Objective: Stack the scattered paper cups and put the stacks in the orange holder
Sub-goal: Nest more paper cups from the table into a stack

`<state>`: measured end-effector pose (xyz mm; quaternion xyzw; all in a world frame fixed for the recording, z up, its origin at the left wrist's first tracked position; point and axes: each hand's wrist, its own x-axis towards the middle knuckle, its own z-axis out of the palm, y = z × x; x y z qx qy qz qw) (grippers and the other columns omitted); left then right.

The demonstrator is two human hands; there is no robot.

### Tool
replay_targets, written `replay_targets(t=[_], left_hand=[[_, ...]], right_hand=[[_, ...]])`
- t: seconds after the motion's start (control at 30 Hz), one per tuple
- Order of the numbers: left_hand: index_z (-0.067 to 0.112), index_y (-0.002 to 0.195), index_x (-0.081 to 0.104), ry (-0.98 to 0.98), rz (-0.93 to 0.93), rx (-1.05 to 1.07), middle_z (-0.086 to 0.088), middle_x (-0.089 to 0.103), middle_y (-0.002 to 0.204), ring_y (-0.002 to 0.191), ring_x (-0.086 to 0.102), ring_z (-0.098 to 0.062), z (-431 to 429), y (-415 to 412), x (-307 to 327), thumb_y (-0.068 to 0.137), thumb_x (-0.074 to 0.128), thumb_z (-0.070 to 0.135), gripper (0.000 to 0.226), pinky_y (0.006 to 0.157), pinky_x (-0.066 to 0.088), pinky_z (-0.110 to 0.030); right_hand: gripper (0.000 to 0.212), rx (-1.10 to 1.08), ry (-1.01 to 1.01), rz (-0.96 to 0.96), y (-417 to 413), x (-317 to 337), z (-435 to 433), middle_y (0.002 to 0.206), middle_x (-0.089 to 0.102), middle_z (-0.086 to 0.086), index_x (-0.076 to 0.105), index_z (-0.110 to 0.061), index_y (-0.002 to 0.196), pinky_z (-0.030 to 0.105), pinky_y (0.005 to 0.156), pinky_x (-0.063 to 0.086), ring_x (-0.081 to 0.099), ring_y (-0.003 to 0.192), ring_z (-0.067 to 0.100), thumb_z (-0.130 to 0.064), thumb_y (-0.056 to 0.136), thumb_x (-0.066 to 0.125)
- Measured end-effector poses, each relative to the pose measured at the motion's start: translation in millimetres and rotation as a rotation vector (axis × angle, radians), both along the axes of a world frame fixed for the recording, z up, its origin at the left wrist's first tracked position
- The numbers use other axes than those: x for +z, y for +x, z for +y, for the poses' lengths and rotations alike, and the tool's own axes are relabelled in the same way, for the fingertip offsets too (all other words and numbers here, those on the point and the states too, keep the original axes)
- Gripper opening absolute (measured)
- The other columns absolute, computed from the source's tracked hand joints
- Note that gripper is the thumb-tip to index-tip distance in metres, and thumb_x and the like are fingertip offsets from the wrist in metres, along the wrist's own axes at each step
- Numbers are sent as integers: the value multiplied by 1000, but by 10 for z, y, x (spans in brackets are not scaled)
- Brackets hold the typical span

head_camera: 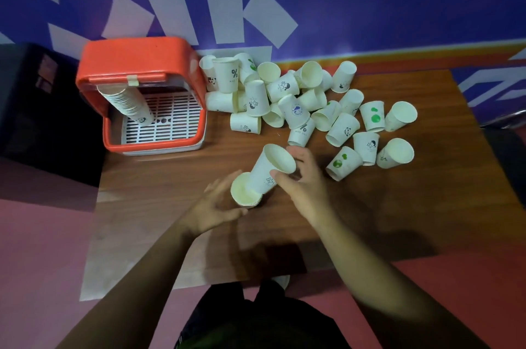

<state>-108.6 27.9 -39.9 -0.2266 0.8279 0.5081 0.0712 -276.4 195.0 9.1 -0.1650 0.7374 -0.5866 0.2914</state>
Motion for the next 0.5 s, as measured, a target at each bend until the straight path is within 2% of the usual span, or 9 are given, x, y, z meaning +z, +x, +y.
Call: replay_targets(t=[0.07, 0.13, 0.2, 0.27, 0.33, 0.4, 0.5], left_hand=[[67, 140, 33, 176, 13, 111, 28, 34, 153, 147, 27, -4, -20, 38, 80, 77, 69, 62, 73, 120, 25, -35], [62, 140, 40, 314, 82, 249, 26, 38, 153, 142, 36, 2, -17, 41, 157, 87, 64, 59, 59, 115, 30, -25], [47, 146, 41, 381, 124, 296, 27, 42, 149, 133, 44, 11, -1, 9, 221, 98, 58, 41, 51, 105, 37, -11], [37, 147, 42, 384, 132, 249, 28, 47, 141, 121, 50, 19, 8, -45, 262, 101, 55, 22, 50, 92, 43, -4], [32, 146, 46, 357, 98, 201, 24, 52, 140, 119, 55, 15, -3, -96, 257, 101, 57, 16, 49, 93, 46, -8], [31, 144, 49, 321, 73, 180, 11, 53, 146, 126, 55, 5, -40, -110, 172, 99, 61, 15, 49, 103, 47, -17], [31, 141, 48, 270, 44, 135, 8, 52, 148, 126, 53, 9, -67, -87, 22, 98, 62, 9, 50, 104, 44, -14]], right_hand=[[66, 97, 19, 48, 93, -46, -56, 134, 50, -5, 47, -43, 126, 31, 96, 53, 54, 121, 9, -29, 69, 78], [79, 178, 71, 122, 190, -108, -105, 138, 44, -11, 40, -38, 138, 36, 101, 50, 47, 128, 9, -28, 70, 79], [84, 229, 145, 227, 271, -153, -153, 141, 40, -11, 38, -29, 145, 37, 104, 47, 43, 132, 9, -23, 72, 80], [86, 263, 223, 332, 344, -198, -193, 144, 36, -7, 36, -23, 148, 34, 106, 44, 40, 133, 11, -22, 74, 80], [87, 291, 296, 391, 402, -266, -213, 146, 33, -4, 34, -18, 149, 30, 104, 43, 41, 132, 14, -25, 76, 80], [86, 308, 348, 417, 434, -364, -217, 144, 35, -2, 37, -14, 148, 31, 101, 45, 44, 129, 18, -28, 75, 82], [84, 307, 378, 379, 445, -488, -198, 140, 36, -6, 42, -19, 144, 31, 100, 47, 46, 126, 16, -27, 72, 85]])
